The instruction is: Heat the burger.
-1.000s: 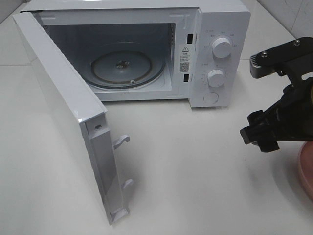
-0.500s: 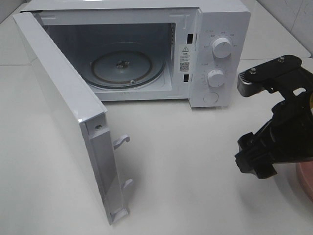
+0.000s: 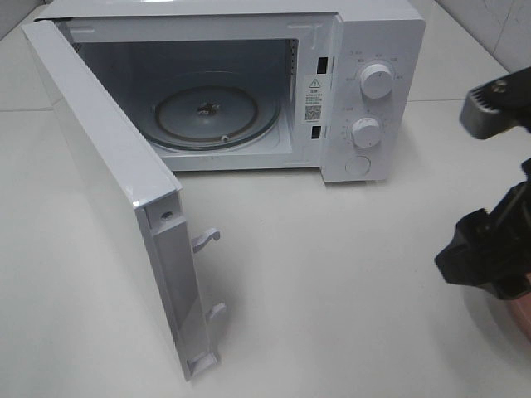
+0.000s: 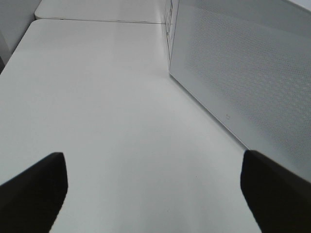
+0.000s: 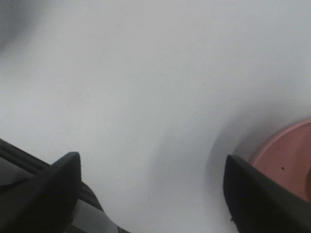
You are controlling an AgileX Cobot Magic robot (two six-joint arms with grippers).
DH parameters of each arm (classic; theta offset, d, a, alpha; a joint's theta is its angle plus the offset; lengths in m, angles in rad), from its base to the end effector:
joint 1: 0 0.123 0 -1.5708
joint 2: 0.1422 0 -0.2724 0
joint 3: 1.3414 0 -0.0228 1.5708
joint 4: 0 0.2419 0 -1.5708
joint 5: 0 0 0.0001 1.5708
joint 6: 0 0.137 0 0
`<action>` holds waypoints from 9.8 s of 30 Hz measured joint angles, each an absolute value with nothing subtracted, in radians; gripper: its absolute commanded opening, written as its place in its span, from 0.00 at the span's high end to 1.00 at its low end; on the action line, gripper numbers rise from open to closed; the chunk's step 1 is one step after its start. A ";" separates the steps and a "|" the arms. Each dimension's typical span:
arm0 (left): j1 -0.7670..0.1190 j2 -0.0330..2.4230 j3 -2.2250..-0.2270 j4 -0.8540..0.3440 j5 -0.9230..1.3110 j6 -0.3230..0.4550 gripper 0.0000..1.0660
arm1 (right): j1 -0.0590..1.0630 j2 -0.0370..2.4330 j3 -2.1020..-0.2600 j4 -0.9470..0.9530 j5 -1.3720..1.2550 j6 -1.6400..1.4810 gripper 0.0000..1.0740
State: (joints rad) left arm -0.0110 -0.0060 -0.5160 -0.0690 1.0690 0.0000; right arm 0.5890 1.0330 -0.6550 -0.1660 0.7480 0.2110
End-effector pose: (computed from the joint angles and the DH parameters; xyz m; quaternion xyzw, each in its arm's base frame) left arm 0.0379 -0.0087 0.2565 0.0065 0.8491 -0.0373 0.5269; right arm 0.1774 0.1000 0.2100 -0.2237 0.9362 0.0372 0.2687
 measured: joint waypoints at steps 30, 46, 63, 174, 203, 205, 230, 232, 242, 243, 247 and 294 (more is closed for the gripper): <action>-0.011 -0.006 -0.516 -0.069 1.069 0.000 0.17 | 0.125 0.158 -0.559 -0.152 0.920 0.101 0.29; -0.011 -0.006 -0.516 -0.069 1.069 0.000 0.17 | 0.043 -0.005 -0.490 -0.141 0.969 0.107 0.29; -0.011 -0.006 -0.516 -0.069 1.069 0.000 0.17 | 0.043 -0.005 -0.490 -0.141 0.970 0.107 0.29; -0.216 1.451 -0.301 0.256 -0.844 -0.246 1.00 | 0.043 -0.005 -0.490 -0.141 0.970 0.107 0.29; -0.552 1.628 -0.603 -0.033 -0.727 -0.099 1.00 | 0.043 -0.005 -0.490 -0.141 0.970 0.107 0.29; -0.560 1.639 -0.617 -0.049 -0.721 -0.091 1.00 | 0.043 -0.005 -0.490 -0.141 0.970 0.107 0.29; -0.667 1.900 -0.966 -0.229 -0.625 -0.010 1.00 | 0.043 -0.005 -0.490 -0.141 0.970 0.107 0.29; -0.675 1.916 -0.989 -0.229 -0.609 0.007 1.00 | 0.043 -0.005 -0.490 -0.141 0.970 0.107 0.29; -0.692 1.980 -1.105 -0.343 -0.529 0.150 1.00 | 0.043 -0.005 -0.490 -0.141 0.970 0.107 0.29; -0.692 1.980 -1.105 -0.343 -0.529 0.150 1.00 | 0.043 -0.005 -0.490 -0.141 0.970 0.107 0.29; -0.693 1.969 -1.110 -0.358 -0.487 0.159 1.00 | 0.043 -0.005 -0.490 -0.141 0.970 0.107 0.29; -0.683 1.475 -1.121 -0.070 1.001 0.080 0.04 | 0.043 -0.005 -0.490 -0.141 0.970 0.107 0.29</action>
